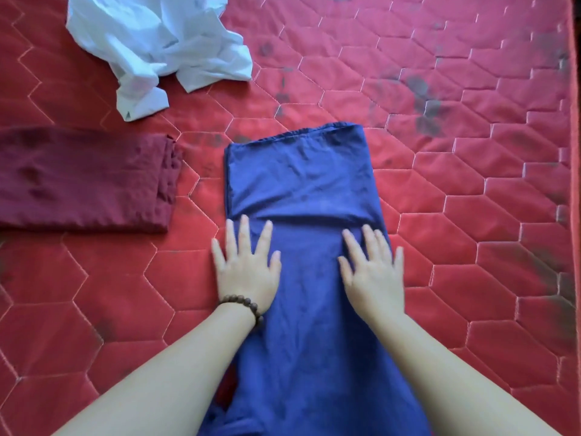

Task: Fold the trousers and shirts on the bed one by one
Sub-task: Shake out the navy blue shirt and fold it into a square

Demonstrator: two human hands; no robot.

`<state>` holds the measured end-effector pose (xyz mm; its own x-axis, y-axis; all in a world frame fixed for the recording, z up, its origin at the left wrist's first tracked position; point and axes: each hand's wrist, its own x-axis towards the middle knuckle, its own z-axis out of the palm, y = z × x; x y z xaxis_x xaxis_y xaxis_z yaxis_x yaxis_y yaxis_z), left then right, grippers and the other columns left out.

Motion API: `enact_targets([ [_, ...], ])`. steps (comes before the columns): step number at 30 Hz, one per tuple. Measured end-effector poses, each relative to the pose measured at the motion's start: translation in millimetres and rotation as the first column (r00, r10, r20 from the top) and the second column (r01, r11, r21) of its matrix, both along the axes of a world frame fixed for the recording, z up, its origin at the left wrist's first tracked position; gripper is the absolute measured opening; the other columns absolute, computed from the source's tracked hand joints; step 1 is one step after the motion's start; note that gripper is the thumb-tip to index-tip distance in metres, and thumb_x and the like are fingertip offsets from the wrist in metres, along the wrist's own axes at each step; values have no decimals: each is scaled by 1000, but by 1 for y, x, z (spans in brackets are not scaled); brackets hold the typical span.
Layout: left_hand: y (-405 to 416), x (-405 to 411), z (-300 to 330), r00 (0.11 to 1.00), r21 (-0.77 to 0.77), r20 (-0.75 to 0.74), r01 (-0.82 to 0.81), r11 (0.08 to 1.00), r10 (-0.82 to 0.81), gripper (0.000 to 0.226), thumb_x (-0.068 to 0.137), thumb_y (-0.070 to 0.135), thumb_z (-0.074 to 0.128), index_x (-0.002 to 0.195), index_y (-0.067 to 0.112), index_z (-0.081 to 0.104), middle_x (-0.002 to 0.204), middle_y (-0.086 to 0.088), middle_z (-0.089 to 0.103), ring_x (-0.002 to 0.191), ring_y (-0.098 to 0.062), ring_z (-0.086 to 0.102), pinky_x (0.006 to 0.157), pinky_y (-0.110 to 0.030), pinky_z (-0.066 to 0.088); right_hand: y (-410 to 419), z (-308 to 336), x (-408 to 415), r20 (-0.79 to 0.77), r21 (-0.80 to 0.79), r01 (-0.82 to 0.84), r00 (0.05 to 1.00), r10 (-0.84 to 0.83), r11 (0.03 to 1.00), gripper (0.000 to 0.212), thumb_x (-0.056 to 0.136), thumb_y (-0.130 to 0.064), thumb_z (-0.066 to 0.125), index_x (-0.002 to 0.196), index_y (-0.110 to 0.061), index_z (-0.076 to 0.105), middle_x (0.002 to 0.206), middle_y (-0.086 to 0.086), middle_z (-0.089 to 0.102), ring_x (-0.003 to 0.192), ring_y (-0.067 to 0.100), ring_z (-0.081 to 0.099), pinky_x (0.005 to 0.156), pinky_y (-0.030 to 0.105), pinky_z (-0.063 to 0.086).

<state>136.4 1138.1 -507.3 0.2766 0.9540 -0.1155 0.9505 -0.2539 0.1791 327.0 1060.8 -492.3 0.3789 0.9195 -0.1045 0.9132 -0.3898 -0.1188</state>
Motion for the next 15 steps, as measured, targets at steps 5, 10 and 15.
enact_targets([
  [5, 61, -1, 7, 944, 16, 308, -129, 991, 118, 46, 92, 19, 58, 137, 19, 51, 151, -20, 30, 138, -40, 27, 115, -47, 20, 51, 1, 30, -65, 107, 99, 994, -93, 989, 52, 94, -33, 57, 143, -26, 44, 152, 19, 31, 135, 37, 35, 105, 51, 31],
  [10, 115, 16, 19, 788, -72, 568, -239, 968, 237, 34, 87, 1, 59, 119, 13, 66, 128, -17, 43, 99, -14, 46, 91, -5, 26, 121, 3, 50, -252, 122, 205, 953, -170, 971, 52, 96, -34, 53, 144, -43, 36, 108, 7, 42, 79, 30, 50, 69, 38, 43],
  [15, 140, 23, 28, 777, -102, 574, -245, 964, 259, 24, 86, -6, 57, 102, 4, 72, 107, -19, 54, 92, -29, 56, 80, -7, 29, 149, 7, 64, -232, 152, 65, 972, -28, 986, 38, 97, -23, 52, 135, -28, 53, 97, 8, 46, 80, 38, 55, 70, 41, 43],
])
